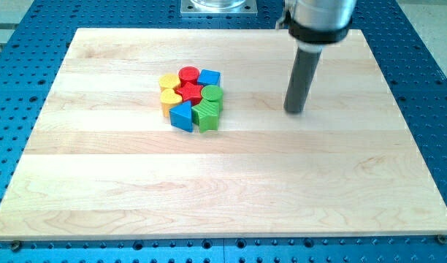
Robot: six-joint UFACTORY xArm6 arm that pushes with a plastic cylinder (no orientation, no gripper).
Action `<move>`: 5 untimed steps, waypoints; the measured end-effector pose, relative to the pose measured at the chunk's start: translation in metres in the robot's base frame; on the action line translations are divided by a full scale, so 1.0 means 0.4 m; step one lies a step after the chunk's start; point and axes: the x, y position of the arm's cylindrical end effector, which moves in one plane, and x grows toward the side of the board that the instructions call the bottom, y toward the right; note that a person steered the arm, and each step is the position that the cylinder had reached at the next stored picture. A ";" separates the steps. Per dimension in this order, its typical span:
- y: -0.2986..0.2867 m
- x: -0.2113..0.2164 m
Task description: Separate the red circle along the yellow hexagon from the group of the blocks
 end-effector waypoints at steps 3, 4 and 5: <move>-0.353 -0.189; -0.453 -0.035; -0.408 0.017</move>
